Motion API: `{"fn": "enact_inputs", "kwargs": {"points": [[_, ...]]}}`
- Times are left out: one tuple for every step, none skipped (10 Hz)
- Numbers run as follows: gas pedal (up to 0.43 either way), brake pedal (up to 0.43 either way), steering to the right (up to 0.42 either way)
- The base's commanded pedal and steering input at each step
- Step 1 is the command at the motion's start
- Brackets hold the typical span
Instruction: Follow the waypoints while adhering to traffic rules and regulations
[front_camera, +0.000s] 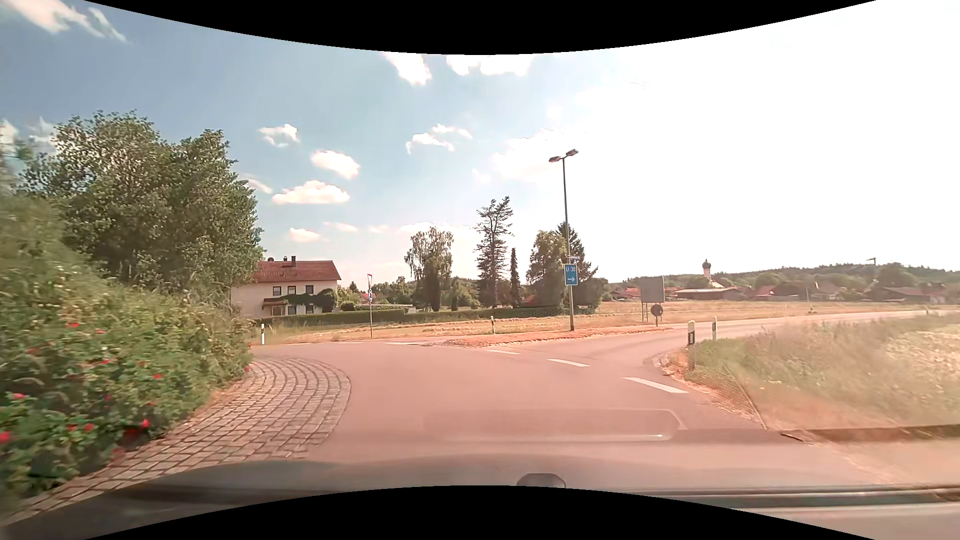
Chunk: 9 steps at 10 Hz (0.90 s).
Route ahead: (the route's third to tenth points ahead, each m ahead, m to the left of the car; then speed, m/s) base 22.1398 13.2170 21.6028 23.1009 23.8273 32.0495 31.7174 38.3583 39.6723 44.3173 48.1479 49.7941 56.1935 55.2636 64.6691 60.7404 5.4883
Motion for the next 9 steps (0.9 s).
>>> {"fn": "enact_inputs", "kwargs": {"points": [[0.118,0.000,-0.040],[0.130,0.000,-0.045],[0.130,0.000,-0.059],[0.130,0.000,-0.075],[0.130,0.000,-0.096],[0.130,0.000,-0.125],[0.130,0.000,-0.141],[0.130,0.000,-0.154],[0.130,0.000,-0.170]]}}
